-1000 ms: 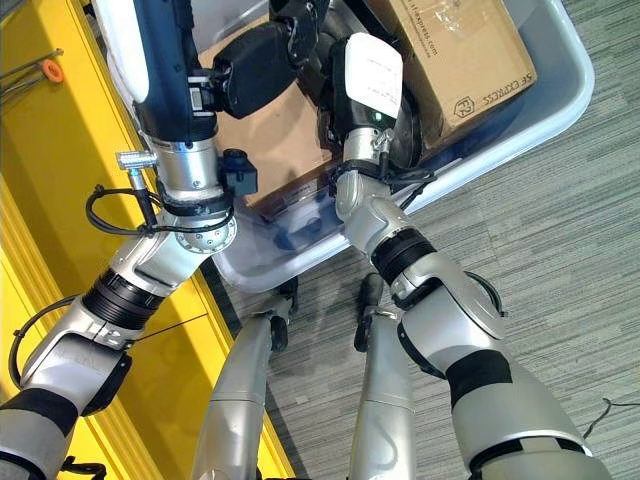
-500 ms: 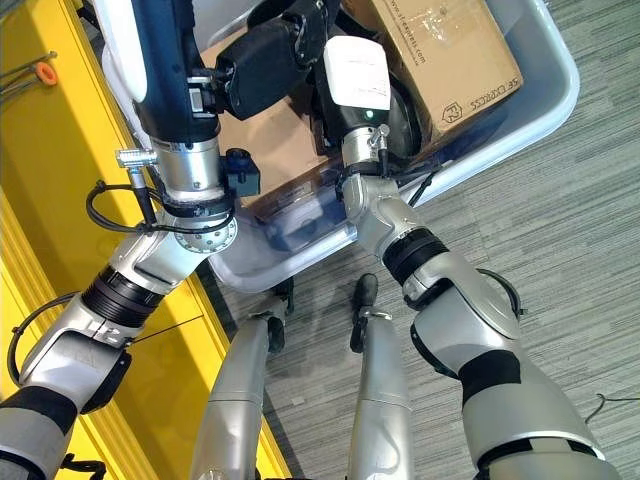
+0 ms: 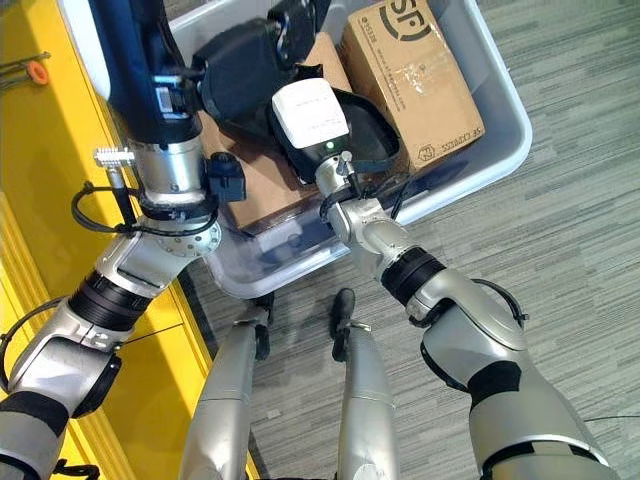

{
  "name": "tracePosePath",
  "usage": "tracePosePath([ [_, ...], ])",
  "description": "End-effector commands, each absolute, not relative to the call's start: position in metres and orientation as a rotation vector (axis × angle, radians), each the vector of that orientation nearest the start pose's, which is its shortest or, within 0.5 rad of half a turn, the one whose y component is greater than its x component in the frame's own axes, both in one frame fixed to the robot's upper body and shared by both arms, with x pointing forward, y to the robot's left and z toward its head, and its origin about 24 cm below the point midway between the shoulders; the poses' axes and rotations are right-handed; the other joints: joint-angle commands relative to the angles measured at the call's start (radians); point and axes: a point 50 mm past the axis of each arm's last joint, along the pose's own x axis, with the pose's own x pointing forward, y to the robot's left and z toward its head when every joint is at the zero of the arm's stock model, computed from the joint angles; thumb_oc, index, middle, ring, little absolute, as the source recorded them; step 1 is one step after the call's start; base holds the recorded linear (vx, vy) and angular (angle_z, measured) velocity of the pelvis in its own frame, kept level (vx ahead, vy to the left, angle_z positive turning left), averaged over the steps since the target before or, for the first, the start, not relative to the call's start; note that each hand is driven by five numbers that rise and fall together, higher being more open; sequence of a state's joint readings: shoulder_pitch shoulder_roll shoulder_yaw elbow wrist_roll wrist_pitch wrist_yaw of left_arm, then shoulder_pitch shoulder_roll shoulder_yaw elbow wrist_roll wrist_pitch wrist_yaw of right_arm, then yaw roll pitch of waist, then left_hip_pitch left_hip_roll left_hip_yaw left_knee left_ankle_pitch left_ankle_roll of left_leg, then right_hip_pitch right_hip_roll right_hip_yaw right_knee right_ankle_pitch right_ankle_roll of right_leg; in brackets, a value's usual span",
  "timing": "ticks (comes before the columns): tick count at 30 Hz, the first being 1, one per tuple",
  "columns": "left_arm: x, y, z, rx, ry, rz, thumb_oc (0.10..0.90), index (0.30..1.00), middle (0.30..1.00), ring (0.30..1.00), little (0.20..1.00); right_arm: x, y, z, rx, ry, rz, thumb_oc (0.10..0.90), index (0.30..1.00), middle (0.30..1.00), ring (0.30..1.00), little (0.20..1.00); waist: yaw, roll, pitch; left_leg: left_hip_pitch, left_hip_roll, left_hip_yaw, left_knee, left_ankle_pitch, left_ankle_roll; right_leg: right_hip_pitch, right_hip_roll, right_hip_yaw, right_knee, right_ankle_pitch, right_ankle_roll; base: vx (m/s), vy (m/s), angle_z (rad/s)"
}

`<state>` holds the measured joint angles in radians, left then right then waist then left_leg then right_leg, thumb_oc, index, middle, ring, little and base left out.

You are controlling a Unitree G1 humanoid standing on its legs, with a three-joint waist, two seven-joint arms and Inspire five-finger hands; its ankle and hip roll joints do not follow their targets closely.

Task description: Move parts from the plastic box to the shelf.

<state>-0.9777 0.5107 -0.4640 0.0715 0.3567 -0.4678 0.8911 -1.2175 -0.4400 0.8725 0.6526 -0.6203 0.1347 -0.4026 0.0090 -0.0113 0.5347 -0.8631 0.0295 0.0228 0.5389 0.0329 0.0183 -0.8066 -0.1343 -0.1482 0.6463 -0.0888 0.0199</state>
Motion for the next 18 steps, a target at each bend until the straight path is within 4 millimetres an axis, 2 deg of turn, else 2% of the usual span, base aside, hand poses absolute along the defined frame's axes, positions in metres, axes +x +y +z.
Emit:
tracePosePath([
  [1,0.243,0.086,0.338,0.137,-1.778,0.101,0.9,1.0,1.0,1.0,1.0,0.367,-0.048,0.295,-1.543,-1.087,-0.148,0.4,0.3,0.3,0.3,0.3,0.044,0.006,-0.015,0.168,-0.069,0.093,-0.101,-0.123,0.02,0.079,0.099,-0.011,-0.008,-0.061,-0.001,0.0,0.0,0.0],
  [4,0.243,0.089,0.337,0.138,-1.761,0.078,0.9,1.0,1.0,1.0,1.0,0.364,-0.05,0.295,-1.631,-1.128,-0.143,0.4,0.3,0.3,0.3,0.3,0.044,-0.006,-0.015,0.183,-0.067,0.094,-0.102,-0.128,0.022,0.098,0.101,-0.011,-0.016,-0.061,0.0,0.0,0.0,0.0],
  [15,0.243,0.097,0.334,0.153,-1.736,0.046,0.9,1.0,1.0,1.0,1.0,0.359,-0.063,0.306,-1.79,-1.175,-0.135,0.4,0.3,0.3,0.3,0.3,0.046,-0.043,-0.015,0.198,-0.054,0.092,-0.099,-0.137,0.024,0.119,0.112,-0.017,-0.015,-0.063,0.002,0.0,-0.021,-0.01],
  [18,0.241,0.102,0.332,0.156,-1.732,0.029,0.9,1.0,1.0,1.0,1.0,0.353,-0.063,0.307,-1.841,-1.201,-0.04,0.4,0.3,0.3,0.3,0.3,0.048,-0.058,-0.015,0.207,-0.049,0.091,-0.101,-0.138,0.023,0.131,0.116,-0.021,-0.019,-0.064,0.003,0.0,-0.03,-0.01],
])
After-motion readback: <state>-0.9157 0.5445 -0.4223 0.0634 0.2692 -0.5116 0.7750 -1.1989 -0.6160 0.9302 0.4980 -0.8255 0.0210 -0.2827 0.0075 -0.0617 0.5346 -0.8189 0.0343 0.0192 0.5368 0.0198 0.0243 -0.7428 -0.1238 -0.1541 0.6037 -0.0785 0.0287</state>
